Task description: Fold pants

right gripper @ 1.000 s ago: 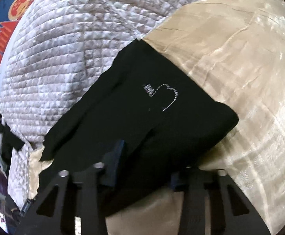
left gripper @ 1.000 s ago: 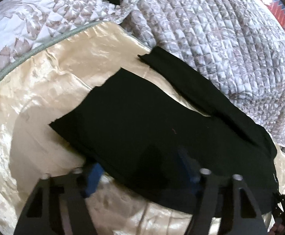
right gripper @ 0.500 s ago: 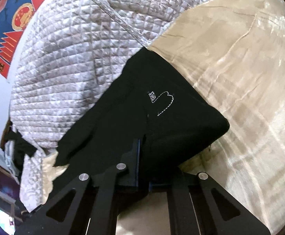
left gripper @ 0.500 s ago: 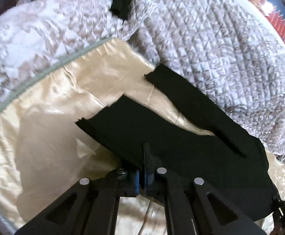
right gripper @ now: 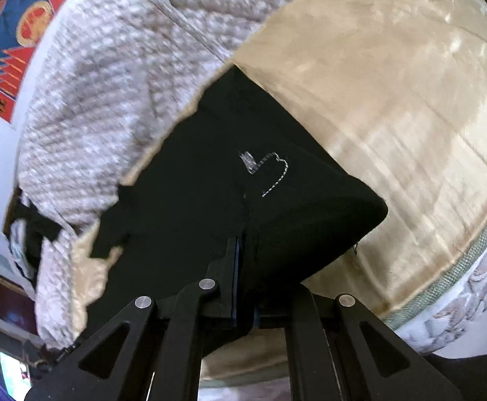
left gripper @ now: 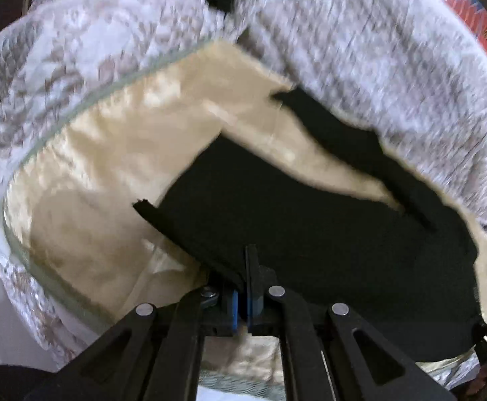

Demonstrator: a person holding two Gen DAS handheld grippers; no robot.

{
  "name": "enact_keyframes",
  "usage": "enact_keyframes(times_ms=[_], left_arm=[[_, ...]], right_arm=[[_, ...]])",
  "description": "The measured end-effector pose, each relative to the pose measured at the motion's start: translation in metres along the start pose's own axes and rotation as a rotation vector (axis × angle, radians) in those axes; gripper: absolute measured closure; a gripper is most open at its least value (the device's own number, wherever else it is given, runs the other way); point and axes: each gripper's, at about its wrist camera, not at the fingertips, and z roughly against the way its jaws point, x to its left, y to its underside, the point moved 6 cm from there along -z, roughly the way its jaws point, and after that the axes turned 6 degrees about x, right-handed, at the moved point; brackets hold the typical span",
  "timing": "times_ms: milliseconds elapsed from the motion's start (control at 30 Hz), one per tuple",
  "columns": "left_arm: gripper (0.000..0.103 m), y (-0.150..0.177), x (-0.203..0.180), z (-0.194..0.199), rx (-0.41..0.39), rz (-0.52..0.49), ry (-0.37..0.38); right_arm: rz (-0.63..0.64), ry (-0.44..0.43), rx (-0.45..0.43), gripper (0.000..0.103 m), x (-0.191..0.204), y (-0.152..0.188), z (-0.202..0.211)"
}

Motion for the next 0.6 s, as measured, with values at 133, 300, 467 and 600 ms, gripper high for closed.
enact_keyframes(times_ms=[133,300,467,600], left_arm=[[0.093,0.002,0.009,0.013,-0.030,0.008,-0.049],[0.089,0.000,0.030,0.030,-0.061,0.053,-0.143],[0.071,-0.012,0.008,0.043,-0.134,-0.029,-0.162],[0.064,-0.009,-0.034,0.031,-0.125,-0.151,-0.099]], right_arm=[[0.003,0.018,0.012,0.093,-0.003,0.001,0.001],[0.028,0.126,-0.060,0.070,-0.006,0.005,0.032],[0.085,0.236,-0.183,0.062,-0.001,0.001,0.064],[0.288,0.257,-0.195,0.061,0.034,0.002,0.051]])
